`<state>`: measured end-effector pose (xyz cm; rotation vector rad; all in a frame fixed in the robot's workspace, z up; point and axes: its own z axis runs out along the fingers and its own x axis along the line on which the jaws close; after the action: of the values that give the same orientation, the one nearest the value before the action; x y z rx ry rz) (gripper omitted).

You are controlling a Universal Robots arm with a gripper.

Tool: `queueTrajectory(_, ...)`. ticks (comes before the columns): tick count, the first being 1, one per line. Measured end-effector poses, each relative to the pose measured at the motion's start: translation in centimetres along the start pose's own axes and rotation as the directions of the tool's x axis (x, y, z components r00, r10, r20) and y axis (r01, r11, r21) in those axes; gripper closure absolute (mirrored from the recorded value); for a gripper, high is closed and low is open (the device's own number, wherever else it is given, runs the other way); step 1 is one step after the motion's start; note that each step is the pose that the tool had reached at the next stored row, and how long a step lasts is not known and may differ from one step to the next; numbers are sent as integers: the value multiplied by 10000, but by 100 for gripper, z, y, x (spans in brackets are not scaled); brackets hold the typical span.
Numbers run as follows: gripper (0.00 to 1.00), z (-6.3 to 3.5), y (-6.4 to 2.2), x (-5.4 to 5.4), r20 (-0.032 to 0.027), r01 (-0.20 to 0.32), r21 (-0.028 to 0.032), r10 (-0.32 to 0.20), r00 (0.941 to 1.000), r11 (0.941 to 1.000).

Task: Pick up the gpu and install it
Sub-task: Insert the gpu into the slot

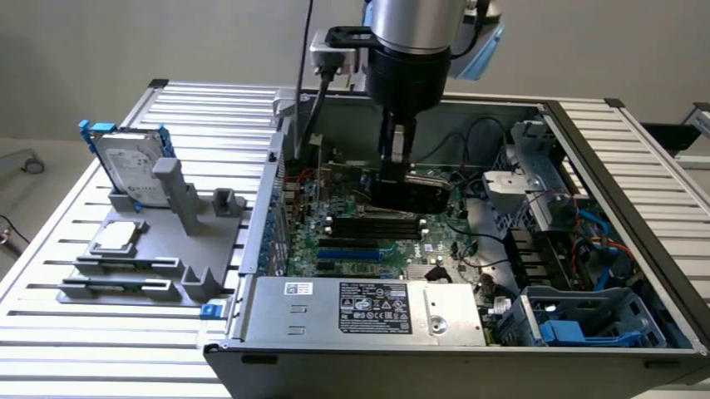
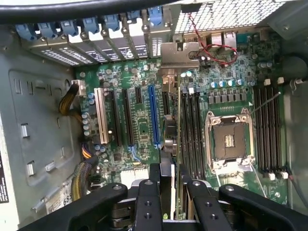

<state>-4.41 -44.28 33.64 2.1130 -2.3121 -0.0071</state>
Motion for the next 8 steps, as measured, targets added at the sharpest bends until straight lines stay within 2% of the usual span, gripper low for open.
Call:
queueTrajectory(3, 74, 41, 7, 0, 17, 536, 0, -536, 9986, 9986)
queueTrajectory(5, 74, 75, 28, 2, 53, 749, 1, -749, 9972, 9972)
queueTrajectory(8, 74, 126, 105, 9, 107, 877, 2, -877, 9961, 9961)
